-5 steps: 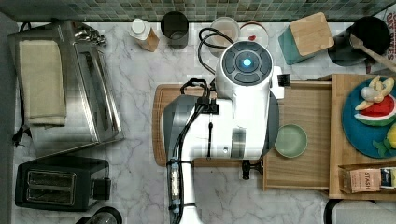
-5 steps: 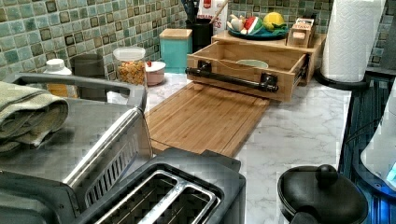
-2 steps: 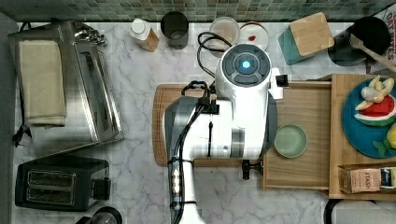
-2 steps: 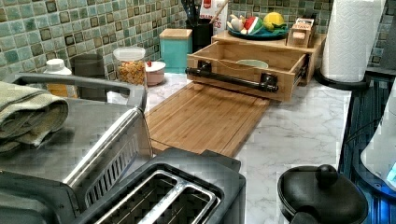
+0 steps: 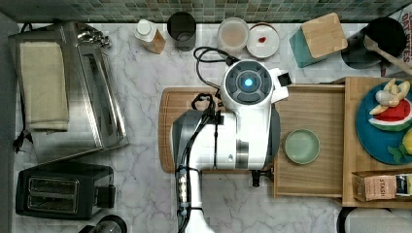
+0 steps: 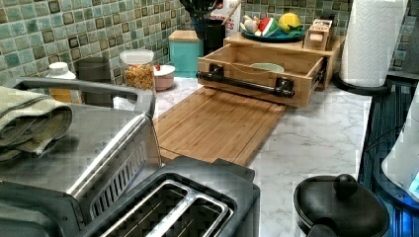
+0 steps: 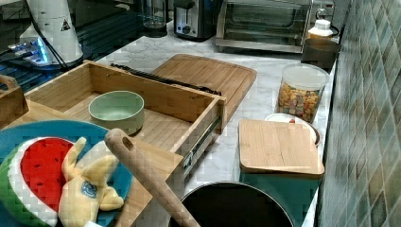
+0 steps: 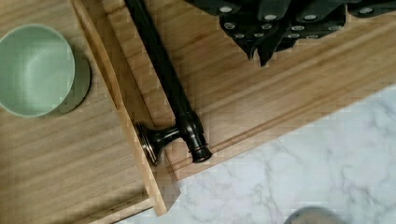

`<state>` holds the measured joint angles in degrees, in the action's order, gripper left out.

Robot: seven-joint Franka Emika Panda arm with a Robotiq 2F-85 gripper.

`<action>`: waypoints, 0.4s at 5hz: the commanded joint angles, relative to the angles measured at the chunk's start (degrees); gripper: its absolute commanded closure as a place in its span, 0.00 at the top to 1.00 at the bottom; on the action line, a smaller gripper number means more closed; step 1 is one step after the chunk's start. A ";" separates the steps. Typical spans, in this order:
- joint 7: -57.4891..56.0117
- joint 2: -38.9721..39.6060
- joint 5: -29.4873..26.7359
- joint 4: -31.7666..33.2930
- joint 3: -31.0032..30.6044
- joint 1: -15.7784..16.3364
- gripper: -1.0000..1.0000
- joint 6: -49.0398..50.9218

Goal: Close the drawer.

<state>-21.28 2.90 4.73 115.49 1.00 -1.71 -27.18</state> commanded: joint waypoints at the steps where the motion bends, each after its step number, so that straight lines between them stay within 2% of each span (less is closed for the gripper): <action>1: -10.07 -4.13 3.74 5.14 -3.28 4.14 0.00 -4.22; 2: -8.70 -1.66 5.56 4.47 -3.09 4.50 0.00 -3.28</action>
<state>-30.52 2.55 8.57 122.42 -0.50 0.72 -31.05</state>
